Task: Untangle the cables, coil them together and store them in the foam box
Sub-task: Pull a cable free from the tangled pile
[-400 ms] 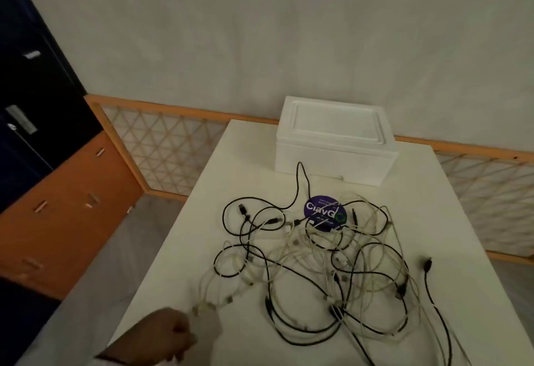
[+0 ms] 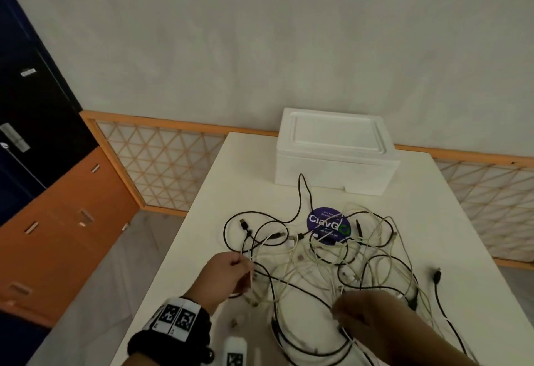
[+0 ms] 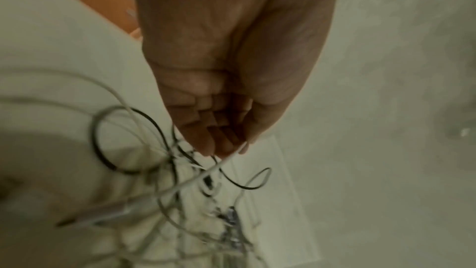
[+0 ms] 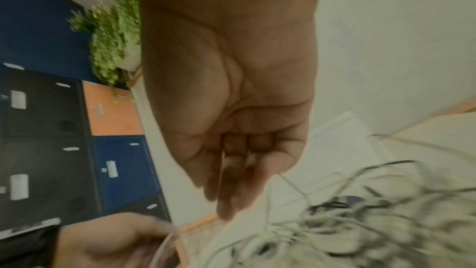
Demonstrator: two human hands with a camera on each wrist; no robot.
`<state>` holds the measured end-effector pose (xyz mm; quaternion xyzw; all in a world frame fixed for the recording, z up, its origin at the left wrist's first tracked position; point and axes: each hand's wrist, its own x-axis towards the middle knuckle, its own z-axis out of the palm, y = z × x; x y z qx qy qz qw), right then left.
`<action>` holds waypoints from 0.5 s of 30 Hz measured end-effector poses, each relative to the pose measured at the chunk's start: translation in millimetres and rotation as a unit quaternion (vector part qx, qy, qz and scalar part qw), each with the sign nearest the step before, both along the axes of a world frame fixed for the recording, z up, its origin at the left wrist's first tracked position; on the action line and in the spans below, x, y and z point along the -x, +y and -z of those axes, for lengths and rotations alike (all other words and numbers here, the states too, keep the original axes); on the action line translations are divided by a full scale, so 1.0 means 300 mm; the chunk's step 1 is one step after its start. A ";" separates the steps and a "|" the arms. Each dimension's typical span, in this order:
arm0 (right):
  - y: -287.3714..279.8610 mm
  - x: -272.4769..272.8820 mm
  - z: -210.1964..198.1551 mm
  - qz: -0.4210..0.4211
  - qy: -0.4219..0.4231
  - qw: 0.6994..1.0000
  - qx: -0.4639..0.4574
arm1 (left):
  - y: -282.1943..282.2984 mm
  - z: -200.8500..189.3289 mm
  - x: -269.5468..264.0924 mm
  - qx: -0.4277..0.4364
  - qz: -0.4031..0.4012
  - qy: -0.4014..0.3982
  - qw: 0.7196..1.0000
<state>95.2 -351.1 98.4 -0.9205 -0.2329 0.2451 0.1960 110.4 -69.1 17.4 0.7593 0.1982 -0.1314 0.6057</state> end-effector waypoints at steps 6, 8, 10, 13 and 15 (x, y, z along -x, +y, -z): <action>0.294 -0.161 -0.003 -0.051 -0.187 0.976 -0.098 | -0.074 -0.194 -0.052 0.121 0.154 -0.073 0.978; 0.331 -0.217 -0.001 -0.096 -0.209 0.971 -0.065 | -0.052 -0.217 -0.062 0.056 0.195 -0.110 0.973; 0.336 -0.252 -0.011 -0.119 -0.260 0.958 0.014 | -0.016 -0.220 -0.066 -0.041 0.208 -0.146 0.966; 0.308 -0.260 -0.051 -0.088 -0.307 0.946 0.060 | 0.010 -0.222 -0.065 -0.140 0.255 -0.168 0.942; 0.292 -0.256 -0.074 -0.091 -0.322 0.942 0.012 | 0.020 -0.220 -0.070 -0.152 0.282 -0.168 0.932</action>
